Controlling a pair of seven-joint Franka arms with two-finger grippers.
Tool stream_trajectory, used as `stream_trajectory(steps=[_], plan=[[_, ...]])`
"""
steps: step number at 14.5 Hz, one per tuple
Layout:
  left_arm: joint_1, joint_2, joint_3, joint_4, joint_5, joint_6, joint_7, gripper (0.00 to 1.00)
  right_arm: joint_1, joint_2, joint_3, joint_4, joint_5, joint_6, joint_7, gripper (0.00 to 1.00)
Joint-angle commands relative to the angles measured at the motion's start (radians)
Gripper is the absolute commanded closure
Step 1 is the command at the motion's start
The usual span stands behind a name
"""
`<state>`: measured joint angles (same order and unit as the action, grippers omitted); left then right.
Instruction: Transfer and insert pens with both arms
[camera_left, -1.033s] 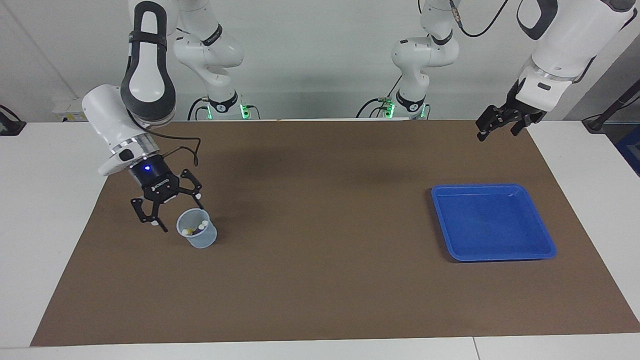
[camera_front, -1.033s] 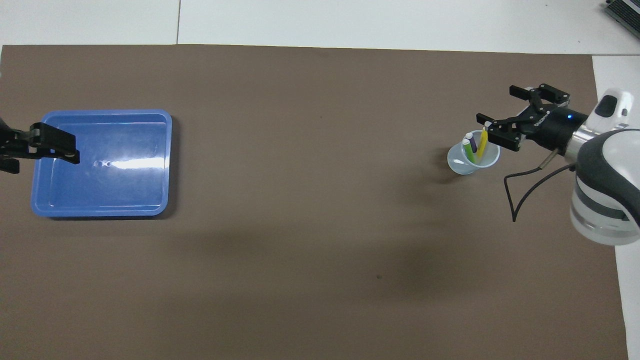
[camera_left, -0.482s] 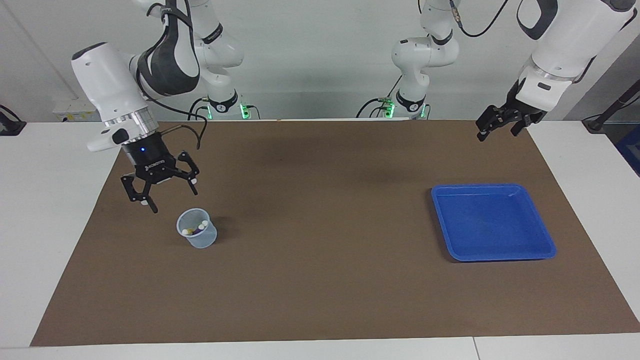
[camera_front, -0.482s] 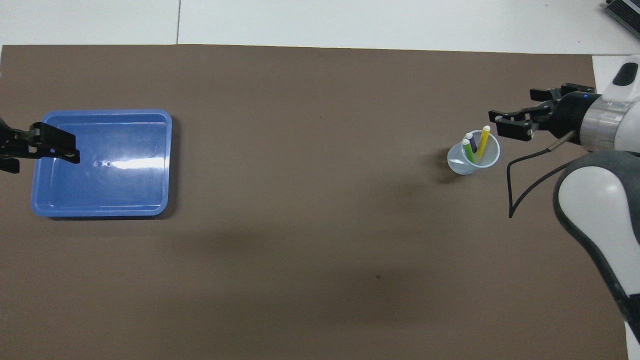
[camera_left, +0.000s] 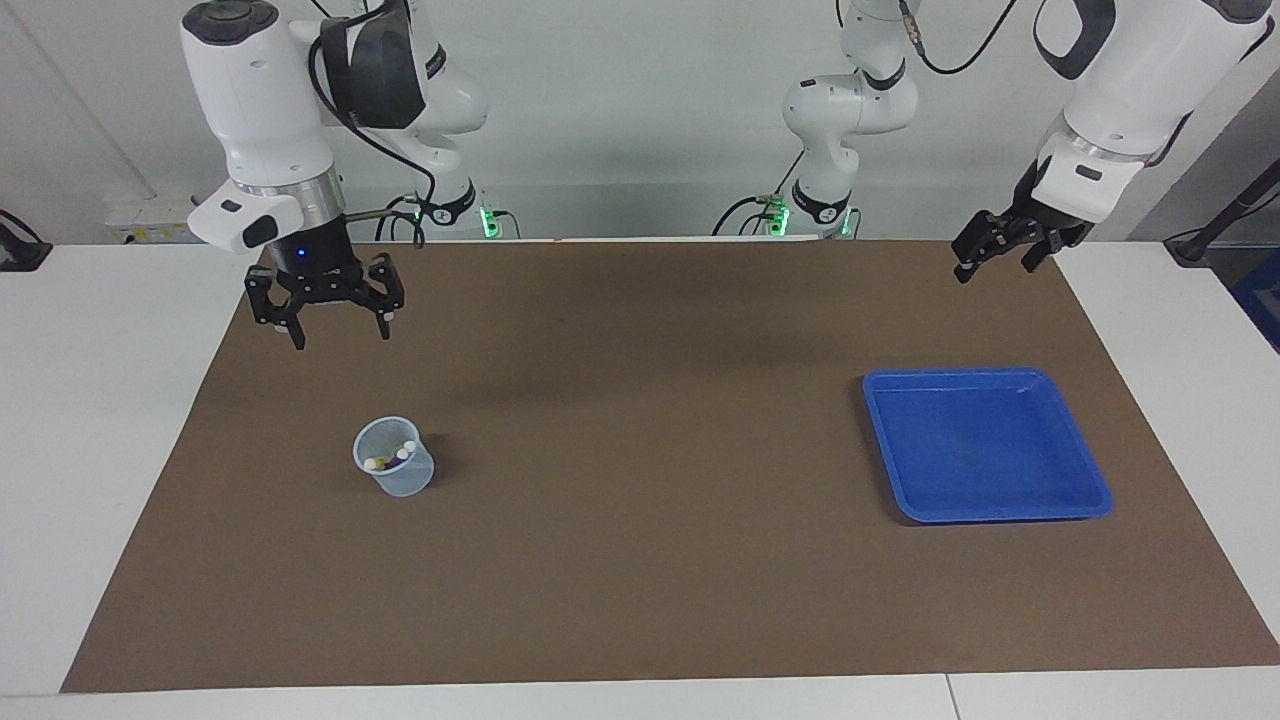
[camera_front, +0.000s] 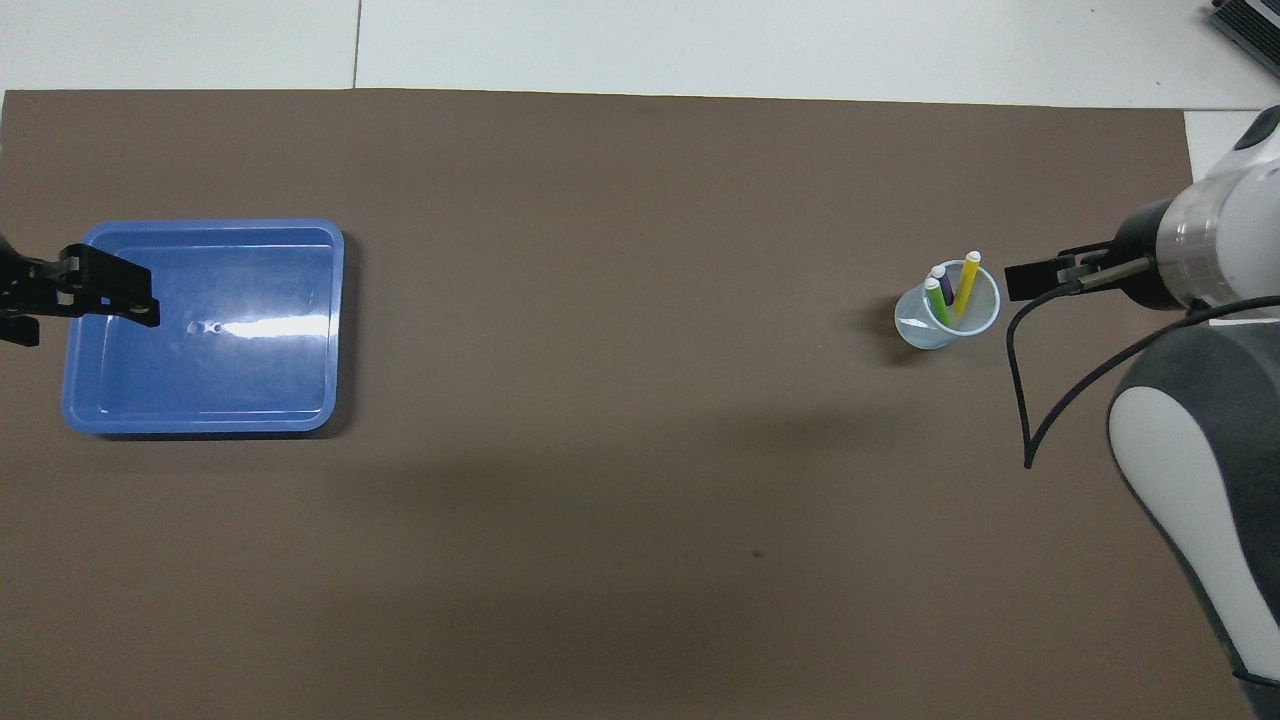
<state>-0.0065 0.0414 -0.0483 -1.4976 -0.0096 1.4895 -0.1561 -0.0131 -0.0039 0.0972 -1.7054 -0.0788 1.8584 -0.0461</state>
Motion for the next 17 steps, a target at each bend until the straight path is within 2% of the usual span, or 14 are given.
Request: stream_trajectory(steps=[1, 4, 7, 17], plan=[[-0.013, 0.003, 0.018, 0.0, -0.013, 0.0, 0.012, 0.0, -0.013, 0.019, 0.002, 0.099, -0.004, -0.138, 0.077, 0.0], [-0.015, 0.003, 0.018, 0.002, -0.013, -0.002, 0.012, 0.0, -0.03, 0.021, -0.005, 0.219, 0.036, -0.319, 0.086, 0.0], [-0.015, 0.003, 0.018, 0.002, -0.013, -0.003, 0.012, 0.0, -0.031, 0.019, -0.017, 0.231, 0.037, -0.385, 0.084, 0.0], [-0.015, 0.002, 0.018, 0.0, -0.013, 0.002, 0.012, 0.0, -0.034, 0.005, -0.017, 0.207, 0.034, -0.378, 0.086, 0.0]])
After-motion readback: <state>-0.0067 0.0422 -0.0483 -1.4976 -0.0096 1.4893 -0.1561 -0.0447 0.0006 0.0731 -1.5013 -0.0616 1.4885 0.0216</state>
